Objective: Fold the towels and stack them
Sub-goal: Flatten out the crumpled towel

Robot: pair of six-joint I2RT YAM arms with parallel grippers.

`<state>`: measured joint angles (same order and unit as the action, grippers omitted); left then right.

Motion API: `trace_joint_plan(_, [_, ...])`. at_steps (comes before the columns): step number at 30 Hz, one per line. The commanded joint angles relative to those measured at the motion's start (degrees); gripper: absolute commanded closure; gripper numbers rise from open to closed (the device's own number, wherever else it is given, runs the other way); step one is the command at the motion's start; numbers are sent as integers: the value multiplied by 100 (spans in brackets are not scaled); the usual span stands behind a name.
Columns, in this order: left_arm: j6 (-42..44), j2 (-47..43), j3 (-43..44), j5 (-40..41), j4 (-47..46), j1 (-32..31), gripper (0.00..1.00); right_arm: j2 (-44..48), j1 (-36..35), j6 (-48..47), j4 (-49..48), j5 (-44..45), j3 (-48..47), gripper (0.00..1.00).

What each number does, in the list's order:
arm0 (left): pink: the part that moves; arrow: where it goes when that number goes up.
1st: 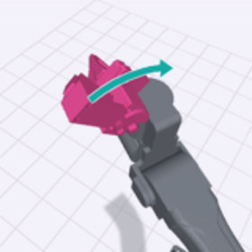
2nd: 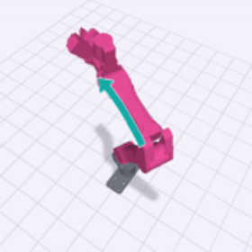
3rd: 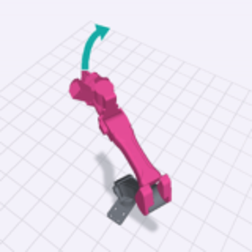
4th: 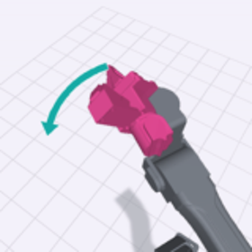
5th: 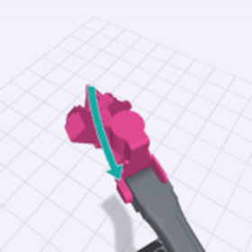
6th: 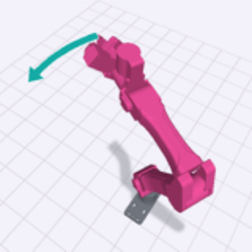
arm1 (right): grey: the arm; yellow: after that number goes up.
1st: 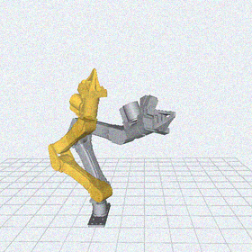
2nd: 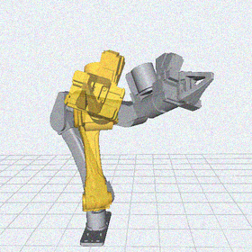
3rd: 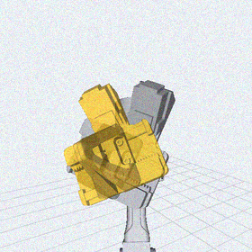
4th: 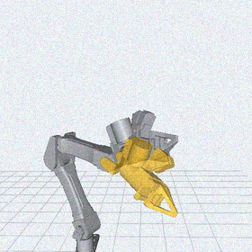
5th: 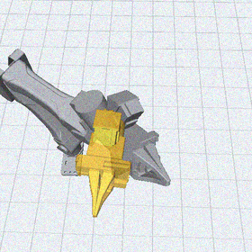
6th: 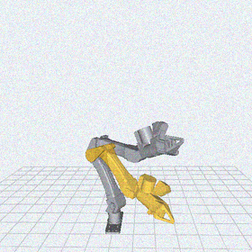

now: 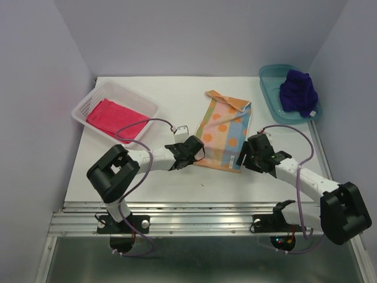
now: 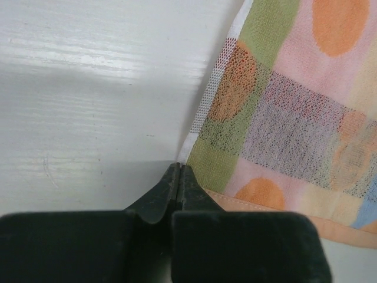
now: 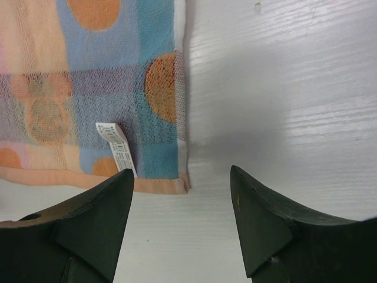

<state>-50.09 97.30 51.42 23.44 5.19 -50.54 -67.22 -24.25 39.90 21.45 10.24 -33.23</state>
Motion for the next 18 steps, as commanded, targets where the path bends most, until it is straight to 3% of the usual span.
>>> trace_joint_plan(1, [-177, 18, -361, -156, 984, -122, 100, -98, -403, 96, -45, 118, 45, 30])
trace_joint_plan(10, [-326, -535, -448, 187, 817, -324, 100, -520, -677, 352, 17, 602, -148, 37])
trace_joint_plan(18, [-107, -1213, -800, -155, 114, -333, 100, -757, -1055, 413, 596, 698, -385, 41])
